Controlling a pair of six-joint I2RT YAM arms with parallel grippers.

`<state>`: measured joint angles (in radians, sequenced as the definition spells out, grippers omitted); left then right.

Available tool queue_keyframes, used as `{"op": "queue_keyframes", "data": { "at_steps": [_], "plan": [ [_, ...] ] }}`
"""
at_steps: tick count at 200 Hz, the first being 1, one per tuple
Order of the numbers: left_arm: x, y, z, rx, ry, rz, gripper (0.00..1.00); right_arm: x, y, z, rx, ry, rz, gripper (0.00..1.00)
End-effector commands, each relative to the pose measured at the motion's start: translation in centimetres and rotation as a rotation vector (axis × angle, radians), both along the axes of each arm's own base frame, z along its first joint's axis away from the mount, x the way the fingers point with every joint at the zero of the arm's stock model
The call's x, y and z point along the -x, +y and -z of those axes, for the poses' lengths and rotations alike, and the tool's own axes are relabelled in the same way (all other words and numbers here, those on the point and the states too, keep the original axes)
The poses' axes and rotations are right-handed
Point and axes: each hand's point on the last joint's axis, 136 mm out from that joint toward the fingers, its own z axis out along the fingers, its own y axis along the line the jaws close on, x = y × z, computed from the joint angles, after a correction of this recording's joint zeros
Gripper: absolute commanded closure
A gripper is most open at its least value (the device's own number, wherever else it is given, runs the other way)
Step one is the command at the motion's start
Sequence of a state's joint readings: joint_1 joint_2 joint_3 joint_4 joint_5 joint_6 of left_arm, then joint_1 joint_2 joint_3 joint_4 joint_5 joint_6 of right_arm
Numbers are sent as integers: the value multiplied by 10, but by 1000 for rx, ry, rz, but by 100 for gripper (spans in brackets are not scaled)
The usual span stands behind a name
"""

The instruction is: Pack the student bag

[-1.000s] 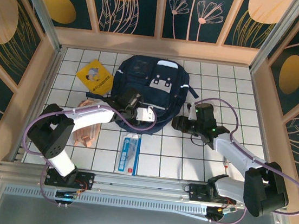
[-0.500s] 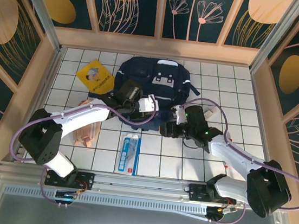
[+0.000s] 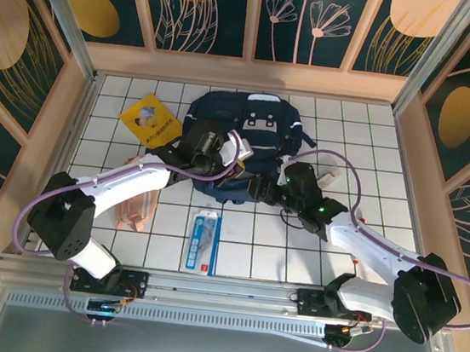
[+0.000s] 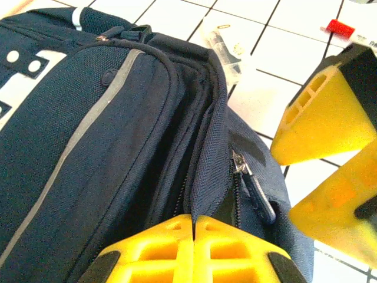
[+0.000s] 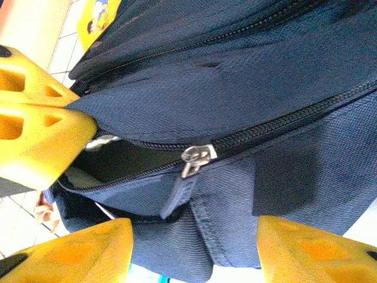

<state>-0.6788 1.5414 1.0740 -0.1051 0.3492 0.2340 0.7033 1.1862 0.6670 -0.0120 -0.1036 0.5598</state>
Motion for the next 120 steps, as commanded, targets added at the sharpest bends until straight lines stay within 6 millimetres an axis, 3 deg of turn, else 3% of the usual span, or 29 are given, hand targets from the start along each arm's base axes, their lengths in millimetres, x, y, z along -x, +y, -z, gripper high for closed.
{"op": "queue_keyframes", "data": {
  "at_steps": [1,67,120],
  "plan": [
    [1,-11,-50,164,-50,23,100,-15,-20,-5,77,-19,157,43],
    [5,-11,-51,168,-23,31,100,-23,1,-16,143,-25,126,49],
    [7,-11,-53,170,-24,37,100,-25,9,-8,206,17,142,50]
  ]
}}
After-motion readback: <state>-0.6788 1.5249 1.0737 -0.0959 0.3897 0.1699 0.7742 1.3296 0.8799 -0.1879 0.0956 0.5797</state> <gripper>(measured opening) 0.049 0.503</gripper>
